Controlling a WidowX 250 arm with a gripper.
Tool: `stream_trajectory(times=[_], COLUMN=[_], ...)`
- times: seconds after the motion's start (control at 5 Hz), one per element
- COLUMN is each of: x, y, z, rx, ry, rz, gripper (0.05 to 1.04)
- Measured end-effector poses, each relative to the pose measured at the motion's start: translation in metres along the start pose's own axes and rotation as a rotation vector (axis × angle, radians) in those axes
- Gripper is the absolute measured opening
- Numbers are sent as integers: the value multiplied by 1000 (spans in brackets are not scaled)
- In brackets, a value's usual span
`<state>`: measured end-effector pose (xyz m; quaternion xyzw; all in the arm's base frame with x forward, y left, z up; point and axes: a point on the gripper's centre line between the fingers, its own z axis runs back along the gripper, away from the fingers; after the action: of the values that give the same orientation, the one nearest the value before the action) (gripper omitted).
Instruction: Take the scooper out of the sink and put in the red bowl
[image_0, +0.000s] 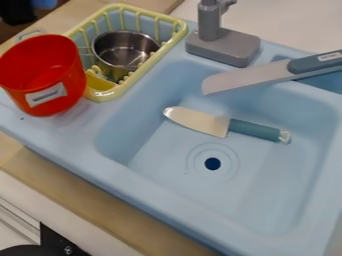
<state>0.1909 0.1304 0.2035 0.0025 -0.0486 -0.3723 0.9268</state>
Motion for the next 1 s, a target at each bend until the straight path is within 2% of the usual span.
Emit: stream_trajectory(times=[0.2, 0.4, 0.6, 0.8, 1.0], x=[-5, -9, -13, -5, -6], y=[3, 2, 0, -6, -9], z=[-16, -24, -34, -33, -32], rx=[-34, -39, -61, -77, -76], ry=[41, 51, 71, 2, -3], rz=[0, -6, -10, -17, -6], gripper=[309, 309, 354, 631, 912])
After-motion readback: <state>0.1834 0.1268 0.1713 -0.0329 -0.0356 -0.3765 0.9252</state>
